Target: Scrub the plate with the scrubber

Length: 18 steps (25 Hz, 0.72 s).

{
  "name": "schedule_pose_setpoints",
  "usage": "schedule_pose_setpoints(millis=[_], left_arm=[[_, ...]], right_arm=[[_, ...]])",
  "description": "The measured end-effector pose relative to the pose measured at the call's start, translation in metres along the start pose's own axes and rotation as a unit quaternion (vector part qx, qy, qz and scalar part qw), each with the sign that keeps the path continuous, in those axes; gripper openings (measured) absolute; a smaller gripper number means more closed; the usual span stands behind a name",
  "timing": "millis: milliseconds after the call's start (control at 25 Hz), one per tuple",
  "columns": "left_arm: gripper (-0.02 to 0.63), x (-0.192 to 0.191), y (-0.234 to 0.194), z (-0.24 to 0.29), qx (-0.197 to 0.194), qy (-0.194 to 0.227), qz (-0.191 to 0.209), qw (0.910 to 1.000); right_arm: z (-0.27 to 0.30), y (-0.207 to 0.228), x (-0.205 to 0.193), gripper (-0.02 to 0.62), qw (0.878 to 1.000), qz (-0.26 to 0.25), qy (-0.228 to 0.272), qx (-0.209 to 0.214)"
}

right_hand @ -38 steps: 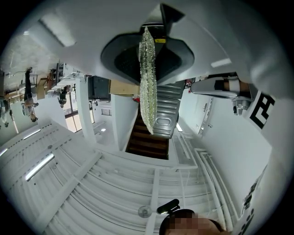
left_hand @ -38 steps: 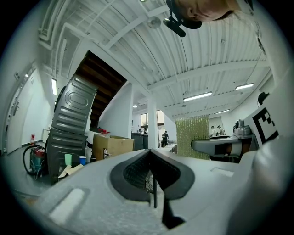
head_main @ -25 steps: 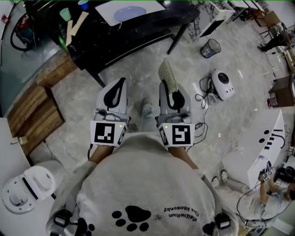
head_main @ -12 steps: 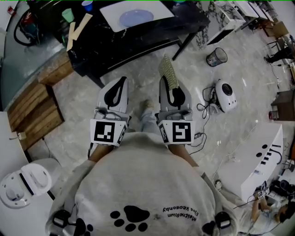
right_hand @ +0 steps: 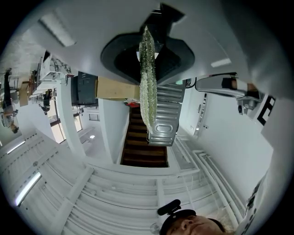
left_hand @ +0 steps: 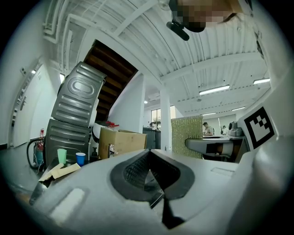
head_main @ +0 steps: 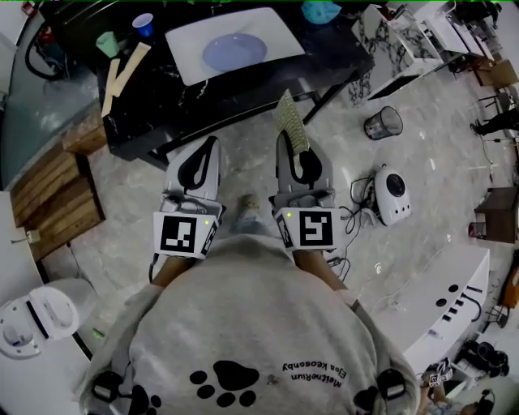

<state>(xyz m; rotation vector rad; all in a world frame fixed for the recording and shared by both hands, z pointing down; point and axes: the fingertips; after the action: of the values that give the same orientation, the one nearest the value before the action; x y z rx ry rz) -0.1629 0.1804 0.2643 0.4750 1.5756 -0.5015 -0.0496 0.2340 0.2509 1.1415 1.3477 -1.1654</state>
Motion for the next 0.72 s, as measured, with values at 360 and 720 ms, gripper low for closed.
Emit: schedule_pose_setpoints(millis=[360, 720], left_arm=[[0.006, -0.005, -0.002, 0.072, 0.047, -0.005, 0.002, 0.9989], [0.005, -0.013, 0.012, 0.099, 0.069, -0.013, 0.006, 0.9975]], right_arm=[[0.058, 0.059, -0.007, 0.069, 0.999, 0.003, 0.004, 0.049], [0.076, 0.082, -0.013, 0.069, 0.996, 0.005, 0.005, 0.086]])
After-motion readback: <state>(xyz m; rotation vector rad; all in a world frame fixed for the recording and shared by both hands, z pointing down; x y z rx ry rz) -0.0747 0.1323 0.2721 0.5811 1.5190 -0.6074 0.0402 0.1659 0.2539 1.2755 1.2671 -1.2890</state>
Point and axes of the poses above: the fingertips, and each gripper's own axes: z forward along the fingers, y to its right, x out of its top, and after that the axes turned 2 degrees about z, right-handed
